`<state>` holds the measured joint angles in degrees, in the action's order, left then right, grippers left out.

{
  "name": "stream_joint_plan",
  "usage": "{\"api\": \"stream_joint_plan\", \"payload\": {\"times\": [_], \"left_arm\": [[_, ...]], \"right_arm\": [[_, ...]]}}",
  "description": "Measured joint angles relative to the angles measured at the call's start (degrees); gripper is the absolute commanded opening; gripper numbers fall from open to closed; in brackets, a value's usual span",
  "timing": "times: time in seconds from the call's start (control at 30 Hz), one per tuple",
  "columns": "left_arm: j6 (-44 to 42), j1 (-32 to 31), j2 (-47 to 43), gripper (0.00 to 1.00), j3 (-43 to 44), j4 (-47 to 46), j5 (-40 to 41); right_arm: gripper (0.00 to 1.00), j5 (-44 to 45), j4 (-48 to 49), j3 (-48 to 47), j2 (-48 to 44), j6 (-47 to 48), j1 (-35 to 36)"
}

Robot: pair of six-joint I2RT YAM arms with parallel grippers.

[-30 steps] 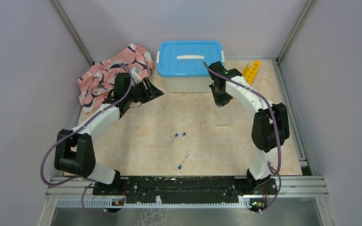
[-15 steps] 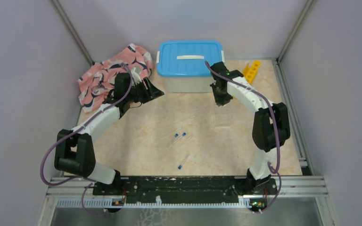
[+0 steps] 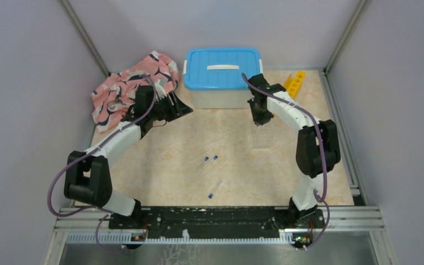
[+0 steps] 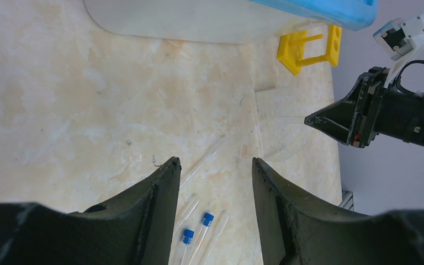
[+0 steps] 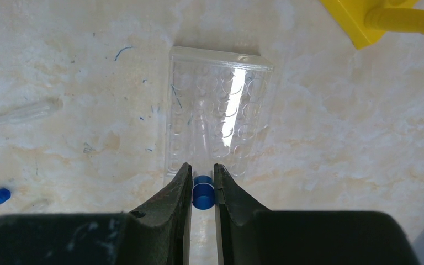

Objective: Organize the chemistry lab equipment
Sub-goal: Insert the test tube into the slot of the test tube rack, then pick up the test tube at the center of the board.

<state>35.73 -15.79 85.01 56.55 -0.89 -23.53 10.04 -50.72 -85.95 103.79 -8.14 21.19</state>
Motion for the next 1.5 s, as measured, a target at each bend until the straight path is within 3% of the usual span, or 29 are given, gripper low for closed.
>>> {"api": "stream_joint_plan", "payload": {"times": [0.23,0.5,0.7,0.83,1.1,1.23,1.5], "left_arm": [[0.0,-0.3,0.0,0.56,0.0,0.0,0.0],[0.0,-0.3,0.2,0.56,0.0,0.0,0.0],[0.0,-0.4,0.4,0.58,0.0,0.0,0.0],[0.0,-0.6,0.5,0.60,0.0,0.0,0.0],[-2.2,-0.8,1.5,0.60,0.6,1.6,0.8],[-5.3,-2.1,1.9,0.54,3.2,6.1,2.3],[-13.4,-11.8,1.0,0.53,4.7,17.9,9.9]], "right_arm": [[0.02,-0.6,1.1,1.2,0.0,0.0,0.0],[0.11,-1.2,2.4,3.1,0.5,0.0,0.0],[0.41,-1.5,3.3,3.5,0.8,-0.3,0.0],[0.50,-1.7,3.5,3.5,0.9,-0.5,0.0],[0.53,-1.5,4.9,3.4,-0.3,-0.6,0.0],[0.54,-1.1,6.9,3.4,-4.2,-1.3,0.1],[0.54,-0.4,15.1,5.8,-14.4,-3.0,2.8]]}}
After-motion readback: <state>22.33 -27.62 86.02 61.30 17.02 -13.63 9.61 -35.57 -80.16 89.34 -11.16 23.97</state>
